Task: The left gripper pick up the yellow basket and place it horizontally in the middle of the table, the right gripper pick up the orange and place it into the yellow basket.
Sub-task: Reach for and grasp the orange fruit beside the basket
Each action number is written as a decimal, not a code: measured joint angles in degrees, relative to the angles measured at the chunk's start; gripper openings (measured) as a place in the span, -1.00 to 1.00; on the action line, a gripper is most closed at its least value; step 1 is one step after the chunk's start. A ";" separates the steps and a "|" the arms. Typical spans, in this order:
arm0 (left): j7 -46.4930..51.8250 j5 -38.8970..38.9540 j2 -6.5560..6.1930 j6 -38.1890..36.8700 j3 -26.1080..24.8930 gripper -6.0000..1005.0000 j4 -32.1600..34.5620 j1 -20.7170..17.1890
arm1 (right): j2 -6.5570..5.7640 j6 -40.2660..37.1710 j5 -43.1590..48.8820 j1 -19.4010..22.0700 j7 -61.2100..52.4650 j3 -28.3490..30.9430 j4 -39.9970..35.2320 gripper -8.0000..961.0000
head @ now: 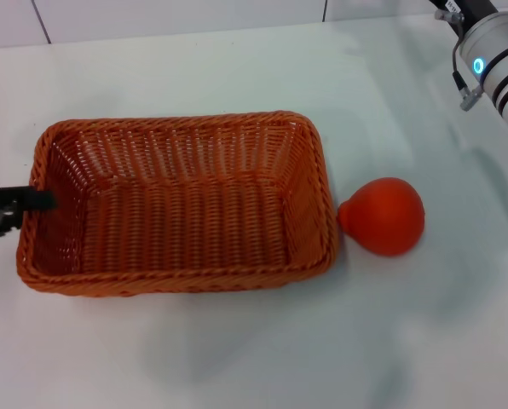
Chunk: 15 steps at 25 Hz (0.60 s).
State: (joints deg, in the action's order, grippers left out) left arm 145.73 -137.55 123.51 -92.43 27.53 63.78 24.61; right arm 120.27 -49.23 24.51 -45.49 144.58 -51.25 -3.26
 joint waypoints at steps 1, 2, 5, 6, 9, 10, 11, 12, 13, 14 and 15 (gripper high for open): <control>-1.88 1.38 -0.48 0.58 -0.36 0.07 0.33 -0.72 | -0.06 -0.17 0.04 0.10 -0.16 -0.60 -0.01 0.53; -1.88 1.38 -0.48 0.58 -0.36 0.07 0.33 -0.72 | -0.17 -0.44 0.08 0.20 -0.26 -1.34 -0.11 0.53; -9.83 7.49 -1.36 1.73 -3.29 0.07 0.45 -1.85 | -0.55 -2.29 0.12 1.54 -1.66 -5.05 -2.46 0.53; -13.78 10.01 -1.51 2.16 -5.19 0.07 0.22 -2.03 | -0.65 -2.70 0.12 2.53 -2.88 -6.68 -4.29 0.54; -27.50 18.85 -1.01 2.87 -11.99 0.07 -2.05 -2.28 | -1.47 -2.61 1.66 5.67 -9.80 -12.23 -11.35 0.55; -32.72 21.94 -0.69 2.98 -14.08 0.07 -3.33 -2.37 | -2.28 -2.48 3.82 6.60 -13.20 -13.92 -13.68 0.55; -38.89 26.11 -0.21 2.89 -16.37 0.07 -5.37 -2.64 | -3.33 -2.31 6.93 7.32 -17.36 -15.07 -15.68 0.55; -44.35 29.56 0.13 2.55 -17.54 0.07 -7.50 -3.11 | -4.48 -2.24 10.75 7.74 -21.70 -15.87 -17.33 0.55; -49.05 33.49 0.24 2.13 -18.39 0.07 -10.16 -3.56 | -5.71 -2.22 15.30 7.82 -26.23 -16.18 -18.48 0.55; -55.12 38.03 0.32 1.15 -18.95 0.07 -13.91 -4.19 | -7.38 -2.45 22.21 7.69 -32.76 -16.35 -20.20 0.55; -61.00 42.39 0.27 -0.07 -19.08 0.07 -17.87 -4.79 | -8.69 -2.81 27.82 7.49 -37.79 -16.39 -21.50 0.55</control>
State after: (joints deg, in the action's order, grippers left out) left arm 84.73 -95.15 123.78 -92.50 8.45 45.92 19.82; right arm 111.58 -52.04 52.32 -38.00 106.79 -67.64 -24.76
